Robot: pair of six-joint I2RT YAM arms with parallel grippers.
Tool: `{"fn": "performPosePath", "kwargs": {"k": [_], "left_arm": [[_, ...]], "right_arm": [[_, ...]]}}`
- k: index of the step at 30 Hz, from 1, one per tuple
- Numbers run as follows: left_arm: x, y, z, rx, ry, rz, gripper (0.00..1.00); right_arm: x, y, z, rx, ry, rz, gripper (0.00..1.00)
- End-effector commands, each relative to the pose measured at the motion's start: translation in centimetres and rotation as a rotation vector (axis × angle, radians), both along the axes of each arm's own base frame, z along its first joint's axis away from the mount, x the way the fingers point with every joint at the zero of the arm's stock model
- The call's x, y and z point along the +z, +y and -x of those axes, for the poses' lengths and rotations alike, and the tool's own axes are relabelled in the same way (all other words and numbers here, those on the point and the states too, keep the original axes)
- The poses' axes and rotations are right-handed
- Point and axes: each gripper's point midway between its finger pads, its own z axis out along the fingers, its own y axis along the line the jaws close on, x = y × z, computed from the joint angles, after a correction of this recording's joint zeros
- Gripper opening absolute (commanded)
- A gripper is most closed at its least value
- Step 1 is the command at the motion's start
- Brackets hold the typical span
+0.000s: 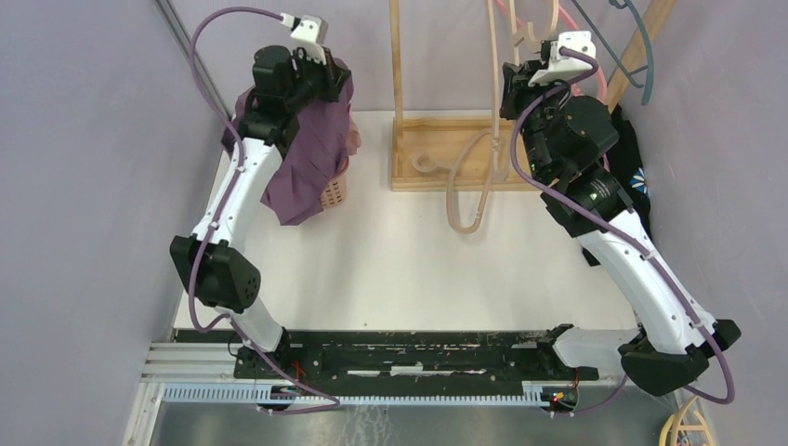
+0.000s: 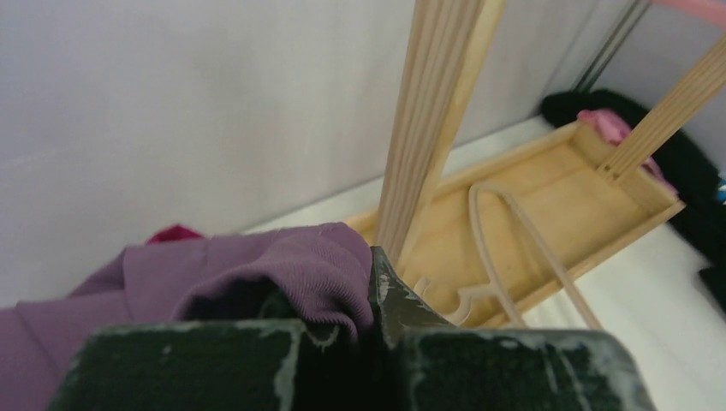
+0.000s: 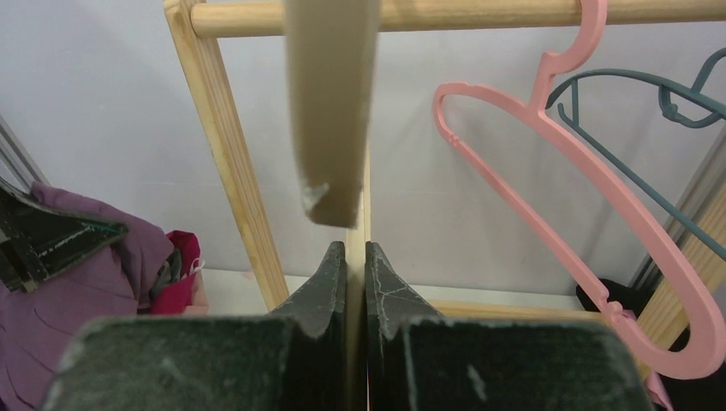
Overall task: Remove the skirt from the hanger
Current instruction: Place the skirt in the bin.
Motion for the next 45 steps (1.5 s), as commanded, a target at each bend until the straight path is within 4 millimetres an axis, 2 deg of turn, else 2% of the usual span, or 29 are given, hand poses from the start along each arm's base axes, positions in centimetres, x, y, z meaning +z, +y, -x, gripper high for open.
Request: {"fn": "performPosePath", "kwargs": {"k": [1,5,7,15,19,22,25,28,32,33,34,40,45], "left_arm": [[-1.3,4.5,0.6,0.164,-0.021,-0.123,0.03],[-3.2,10.0,-0.1,0.296,0.045,-0.073,0.03],[-4.1,11.4,-0.8,0.336,0.065,-0.086,0.03],[-9.8,12.1,-4.2,0.365,0.177,-0.178,0.03],[-11.9,10.4,-4.8,0.301,0.225,-0.170,0.03],[-13.0,9.8,-4.9,0.279,0.242,-0.180,0.03],[-12.7,9.5,-5.1,0.265,0.244,-0.179,0.04],[-10.9,9.0,-5.1,0.240,0.230,-0.159,0.23],[-8.3,7.4,-4.1,0.176,0.204,-0.097,0.41],[-7.7,6.9,-3.7,0.158,0.195,-0.088,0.62],[-7.1,6.4,-3.3,0.141,0.187,-0.086,0.74],[-4.3,4.3,-0.7,0.082,0.150,-0.101,0.93],[-2.8,2.3,2.1,0.040,0.133,-0.115,1.00]], "right_arm": [[1.7,-1.4,2.1,0.005,-0.039,-0.021,0.01],[1.3,-1.6,2.7,0.015,-0.015,0.004,0.01],[0.7,-1.8,3.0,0.018,0.012,0.012,0.01],[-1.7,-2.9,4.5,0.013,0.117,0.029,0.01],[-3.1,-3.2,5.4,0.022,0.188,0.026,0.01],[-4.2,-2.8,5.1,0.029,0.227,0.028,0.01],[-3.9,-1.7,3.6,0.032,0.225,0.040,0.01],[-2.3,-0.4,1.0,0.011,0.183,0.056,0.01],[-0.5,1.4,-3.3,-0.031,0.132,0.121,0.01],[-0.3,1.7,-4.3,-0.044,0.124,0.128,0.01],[0.1,1.9,-5.4,-0.051,0.114,0.122,0.01],[0.5,2.1,-11.6,-0.087,0.082,0.048,0.01],[1.4,1.0,-14.6,-0.116,0.038,-0.003,0.01]]}}
